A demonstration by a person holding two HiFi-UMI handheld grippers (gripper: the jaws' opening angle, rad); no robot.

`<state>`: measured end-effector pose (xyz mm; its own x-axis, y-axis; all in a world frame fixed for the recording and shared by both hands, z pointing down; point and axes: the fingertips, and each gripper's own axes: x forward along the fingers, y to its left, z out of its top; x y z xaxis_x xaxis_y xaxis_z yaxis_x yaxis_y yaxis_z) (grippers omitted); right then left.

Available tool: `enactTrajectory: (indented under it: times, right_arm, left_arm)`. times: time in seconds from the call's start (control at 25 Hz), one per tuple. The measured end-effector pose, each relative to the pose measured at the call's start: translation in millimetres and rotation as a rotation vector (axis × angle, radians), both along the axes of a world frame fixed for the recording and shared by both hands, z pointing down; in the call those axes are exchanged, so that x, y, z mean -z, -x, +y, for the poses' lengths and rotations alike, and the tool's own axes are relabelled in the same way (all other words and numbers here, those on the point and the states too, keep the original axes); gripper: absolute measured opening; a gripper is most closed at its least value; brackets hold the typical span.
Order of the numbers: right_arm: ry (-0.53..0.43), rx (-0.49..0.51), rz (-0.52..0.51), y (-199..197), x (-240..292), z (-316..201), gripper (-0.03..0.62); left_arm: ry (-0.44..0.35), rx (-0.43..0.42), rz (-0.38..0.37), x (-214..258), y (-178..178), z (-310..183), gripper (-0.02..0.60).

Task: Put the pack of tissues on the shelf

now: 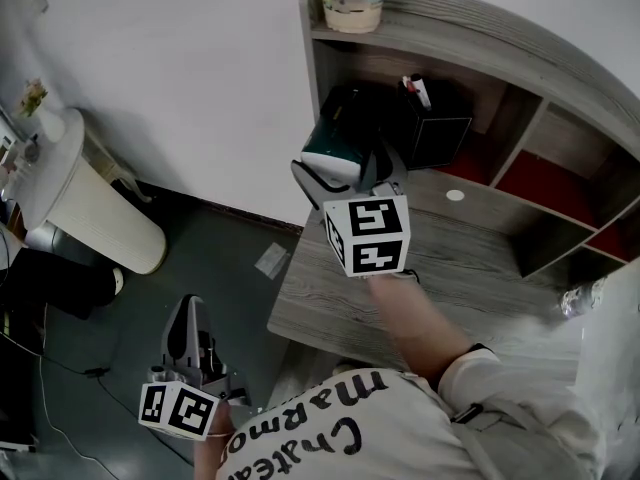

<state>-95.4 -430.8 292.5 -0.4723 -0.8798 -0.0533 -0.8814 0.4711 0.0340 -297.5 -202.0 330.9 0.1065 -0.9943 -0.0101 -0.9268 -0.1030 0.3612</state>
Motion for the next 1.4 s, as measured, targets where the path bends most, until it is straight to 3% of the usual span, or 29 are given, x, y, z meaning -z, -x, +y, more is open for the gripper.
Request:
enactTrajectory:
  times: [0.48,1.4]
  right_arm:
    - [-0.034,-0.017,0.031,-3,-3,-8,0.534]
    - [-0.012,-0.082,0.021,-9,-2,-34,0.535]
  left_arm:
    - [-0.001,-0.014,-0.003,1,-4,-5,0.028]
    - [0.009,-0.009,0.029,-9,3,-18,0.028]
